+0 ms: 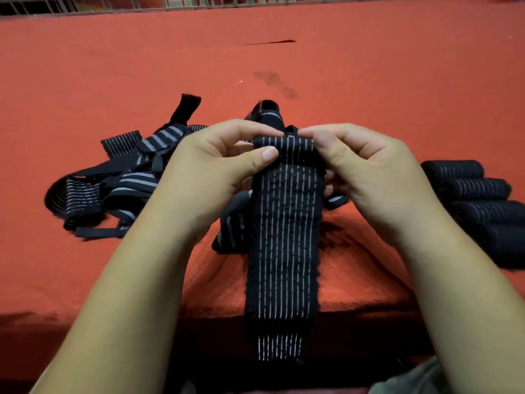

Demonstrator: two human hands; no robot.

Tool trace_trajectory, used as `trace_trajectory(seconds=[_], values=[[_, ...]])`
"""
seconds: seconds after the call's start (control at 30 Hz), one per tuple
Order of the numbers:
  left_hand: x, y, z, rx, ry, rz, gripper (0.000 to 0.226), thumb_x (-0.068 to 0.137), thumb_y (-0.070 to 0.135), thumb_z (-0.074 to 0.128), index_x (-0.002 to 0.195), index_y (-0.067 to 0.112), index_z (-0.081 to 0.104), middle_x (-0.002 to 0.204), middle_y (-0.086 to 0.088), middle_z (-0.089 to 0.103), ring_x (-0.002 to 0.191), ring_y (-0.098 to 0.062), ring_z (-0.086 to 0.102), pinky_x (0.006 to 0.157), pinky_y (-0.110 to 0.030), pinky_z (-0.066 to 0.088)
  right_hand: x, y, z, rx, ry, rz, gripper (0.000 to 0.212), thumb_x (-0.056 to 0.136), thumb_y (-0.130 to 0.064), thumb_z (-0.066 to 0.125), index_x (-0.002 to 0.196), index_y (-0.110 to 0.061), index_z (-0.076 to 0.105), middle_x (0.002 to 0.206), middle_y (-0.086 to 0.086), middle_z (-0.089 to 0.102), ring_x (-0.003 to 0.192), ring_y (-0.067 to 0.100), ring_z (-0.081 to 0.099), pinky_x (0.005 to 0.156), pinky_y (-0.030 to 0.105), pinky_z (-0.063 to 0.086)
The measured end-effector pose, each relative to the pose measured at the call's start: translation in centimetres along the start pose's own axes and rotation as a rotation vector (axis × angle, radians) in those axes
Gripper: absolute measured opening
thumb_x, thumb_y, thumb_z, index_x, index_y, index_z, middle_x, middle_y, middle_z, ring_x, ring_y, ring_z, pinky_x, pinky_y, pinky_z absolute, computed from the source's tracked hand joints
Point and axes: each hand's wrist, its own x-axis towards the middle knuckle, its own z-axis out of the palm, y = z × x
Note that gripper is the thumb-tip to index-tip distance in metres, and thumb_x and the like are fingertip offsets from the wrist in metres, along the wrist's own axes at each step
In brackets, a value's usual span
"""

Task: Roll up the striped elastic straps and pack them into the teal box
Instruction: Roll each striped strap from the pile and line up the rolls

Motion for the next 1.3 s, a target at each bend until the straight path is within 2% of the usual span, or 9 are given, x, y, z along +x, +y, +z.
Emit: trace_trajectory(seconds=[0.23,0.33,0.5,0.67,0.8,0.93,1.07,1.23,1.3], values=[[0.23,-0.02,0.19,0.062,0.039,-0.049,0.017,0.097,0.027,0.079,0.112,0.02,0.083,0.11,-0.003,0.083,0.106,-0.019,0.079,0.088,-0.037,0.064,-0.04,0.12,-0.1,-0.018,0.006,-0.029,0.017,0.102,-0.017,0.072,0.116,-0.016,0.081,0.102,0.004,0.083,0.085,0.025,0.076,0.069,0.031,0.057],[0.29,-0.18,0.1,0.047,0.048,-0.062,0.016,0.097,0.02,0.079,0.112,0.016,0.082,0.11,-0.007,0.083,0.106,-0.021,0.08,0.088,-0.035,0.062,-0.12,0.29,0.32,0.029,-0.009,-0.015,0.019,0.098,-0.007,0.074,0.115,-0.015,0.08,0.095,-0.001,0.081,0.081,0.011,0.073,0.065,0.02,0.055],[0.48,-0.52,-0.33,0.051,0.058,-0.019,0.019,0.093,0.01,0.082,0.11,0.017,0.081,0.11,-0.012,0.081,0.107,-0.028,0.079,0.087,-0.034,0.061,0.17,0.46,0.22,-0.017,-0.006,0.022,0.019,0.101,-0.019,0.074,0.119,-0.019,0.078,0.093,0.009,0.075,0.074,0.017,0.062,0.062,0.025,0.053],[0.43,-0.48,-0.3,0.059,0.047,-0.023,0.02,0.093,0.012,0.082,0.113,0.016,0.079,0.106,-0.006,0.082,0.102,-0.021,0.079,0.08,-0.028,0.061,0.22,0.62,0.08,-0.089,-0.016,-0.015,0.015,0.103,-0.018,0.071,0.115,-0.024,0.078,0.094,-0.005,0.076,0.074,0.015,0.065,0.062,0.027,0.053],[0.41,-0.57,-0.1,0.091,0.033,-0.021,0.012,0.097,0.027,0.079,0.108,0.023,0.081,0.107,-0.011,0.08,0.099,-0.022,0.077,0.082,-0.041,0.06,0.22,0.85,0.27,-0.08,0.02,-0.052,0.018,0.101,-0.013,0.074,0.113,-0.024,0.079,0.097,-0.005,0.078,0.079,0.009,0.069,0.07,0.027,0.055],[0.37,-0.63,0.05,0.041,0.045,0.014,0.016,0.098,0.014,0.077,0.113,0.017,0.081,0.107,-0.018,0.081,0.105,-0.039,0.078,0.093,-0.053,0.062,0.08,0.64,0.36,-0.029,0.012,-0.015,0.014,0.101,-0.019,0.074,0.112,-0.024,0.079,0.092,0.011,0.076,0.071,0.016,0.061,0.061,0.025,0.052],[0.31,-0.6,0.22,0.003,0.044,0.015,0.023,0.095,0.003,0.076,0.116,0.012,0.079,0.106,-0.014,0.082,0.103,-0.03,0.08,0.094,-0.041,0.064,0.24,0.71,0.23,-0.033,0.036,0.011,0.018,0.105,-0.037,0.068,0.113,-0.027,0.081,0.083,0.002,0.07,0.07,0.017,0.059,0.063,0.032,0.052],[0.44,-0.62,0.45,0.001,0.05,-0.019,0.023,0.092,0.02,0.081,0.114,0.015,0.081,0.109,-0.005,0.082,0.107,-0.022,0.079,0.094,-0.038,0.064,0.15,0.86,0.19,-0.034,0.034,-0.014,0.015,0.104,-0.027,0.071,0.115,-0.023,0.081,0.103,0.01,0.08,0.08,0.035,0.069,0.066,0.042,0.054],[0.49,-0.69,0.48,0.002,0.072,-0.027,0.025,0.091,0.023,0.081,0.114,0.013,0.081,0.112,-0.006,0.082,0.11,-0.022,0.079,0.097,-0.042,0.063,0.14,0.83,0.2,-0.012,0.04,-0.001,0.016,0.102,-0.02,0.073,0.117,-0.021,0.079,0.101,0.009,0.078,0.077,0.028,0.065,0.061,0.032,0.053]])
